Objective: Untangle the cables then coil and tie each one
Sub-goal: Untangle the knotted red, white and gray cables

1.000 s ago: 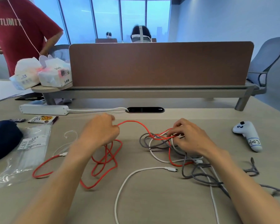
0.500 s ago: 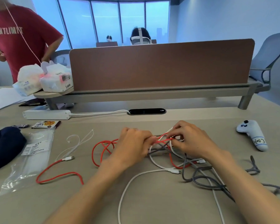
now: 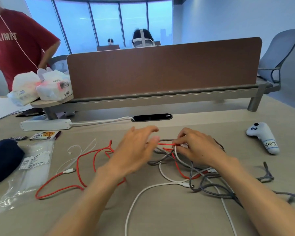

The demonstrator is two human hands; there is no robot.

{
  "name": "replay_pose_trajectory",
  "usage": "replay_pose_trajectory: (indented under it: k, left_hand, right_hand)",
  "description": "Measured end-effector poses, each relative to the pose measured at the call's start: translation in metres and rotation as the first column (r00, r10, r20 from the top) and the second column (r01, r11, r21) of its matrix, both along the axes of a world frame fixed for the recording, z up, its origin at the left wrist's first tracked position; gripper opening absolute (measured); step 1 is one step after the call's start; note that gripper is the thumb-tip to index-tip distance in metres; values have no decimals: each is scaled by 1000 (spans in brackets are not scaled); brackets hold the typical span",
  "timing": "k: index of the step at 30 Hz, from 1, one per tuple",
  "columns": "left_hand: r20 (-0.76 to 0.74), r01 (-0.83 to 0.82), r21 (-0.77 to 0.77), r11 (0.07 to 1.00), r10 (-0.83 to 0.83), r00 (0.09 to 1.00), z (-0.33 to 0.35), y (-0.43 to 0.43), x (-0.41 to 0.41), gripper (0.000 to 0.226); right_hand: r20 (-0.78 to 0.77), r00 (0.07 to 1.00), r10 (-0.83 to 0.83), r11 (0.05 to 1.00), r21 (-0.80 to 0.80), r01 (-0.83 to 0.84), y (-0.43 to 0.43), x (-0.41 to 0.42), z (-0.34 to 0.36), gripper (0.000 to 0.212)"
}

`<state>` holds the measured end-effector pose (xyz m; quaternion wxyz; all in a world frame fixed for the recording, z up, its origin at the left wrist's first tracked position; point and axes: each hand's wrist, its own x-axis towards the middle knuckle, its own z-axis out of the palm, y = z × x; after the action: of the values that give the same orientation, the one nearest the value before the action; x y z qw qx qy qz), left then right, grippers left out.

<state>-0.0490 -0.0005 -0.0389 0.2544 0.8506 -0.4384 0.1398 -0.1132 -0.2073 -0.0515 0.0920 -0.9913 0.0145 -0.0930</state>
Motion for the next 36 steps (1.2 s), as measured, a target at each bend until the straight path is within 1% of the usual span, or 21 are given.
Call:
replay_pose_trajectory:
  k: [2,4,6,9,11,13,16,19,21,23,24,25,26,27,28,30,31,32,33,34,36]
  left_hand:
    - [-11,42,101,994,-42,999,-12,-12,-5,43]
    - [-6,73,70,995,-72,997,-21,-17,-6,32]
    - [36,73,-23,997,-72,997,-19,-15,-6,33]
    - [26,10,-294,956,-3,1000,5,-2,-2,28]
    - [-64,-57,-473,879,31,997,23,11,4,35]
    - [-158,-126,-571,811,41,987,29,19,8,45]
    - [-355,-206,-591,780,-22,935,21,15,6,57]
    - [-444,-106,-599,794,-220,868,15,12,7,49]
    - [-524,-3,-604,797,-394,755,14,11,3,43]
    - [-591,59,-659,750,-565,575,10,7,-3,40]
    - [-620,63,-693,718,-638,457,7,5,-7,39]
    - [-639,55,-714,698,-682,355,4,2,-10,38]
    - [-661,33,-715,698,-690,295,2,-1,-12,36]
    - [-689,4,-691,723,-661,297,-1,-4,-13,34]
    - [-722,-28,-643,765,-594,354,-4,-7,-12,32]
    - [-714,-52,-482,875,-357,602,-8,-11,-11,22]
    - [-633,-32,-380,924,-235,737,-10,-12,-10,18]
    - [-534,-4,-265,964,-143,833,-14,-12,-8,21]
    - [-452,18,-146,989,-83,888,-17,-12,-7,24]
    - [-408,34,-51,998,-52,912,-19,-13,-7,23]
    - [-333,50,47,998,-32,942,-20,-13,-8,23]
  right_hand:
    - [6,1000,18,1000,-20,-18,5,-1,1,28]
    - [19,999,34,999,-10,-34,8,-2,2,25]
    - [29,999,31,999,13,-32,7,-2,2,23]
    - [17,1000,-12,999,54,11,-2,-2,-1,22]
    - [6,999,-36,996,78,36,-10,-2,-1,22]
    - [7,999,-45,994,97,44,-13,-2,0,23]
    - [-12,999,-35,997,65,36,-10,-1,1,25]
    - [-35,999,-37,999,37,38,-6,-1,1,27]
    - [-37,999,-35,999,26,36,-5,-2,0,27]
    - [-42,999,-28,1000,11,28,-2,-2,1,28]
    - [-47,999,-23,1000,5,23,-1,-2,2,28]
    - [-51,999,-18,1000,2,18,1,-2,2,28]
    - [-50,999,-15,1000,2,16,2,-3,3,28]
    - [-45,999,-14,1000,4,14,3,-4,3,27]
    - [-37,999,-13,1000,6,14,4,-4,4,26]
    - [-20,1000,-5,1000,-1,5,7,-5,5,24]
    - [-11,1000,1,1000,-6,-1,9,-6,5,24]
    - [-7,1000,7,1000,-9,-7,11,-5,5,25]
    - [-3,1000,13,1000,-9,-13,13,-5,5,25]
    - [-2,1000,18,1000,-5,-18,15,-5,6,24]
    - [-1,1000,25,1000,5,-25,15,-5,6,23]
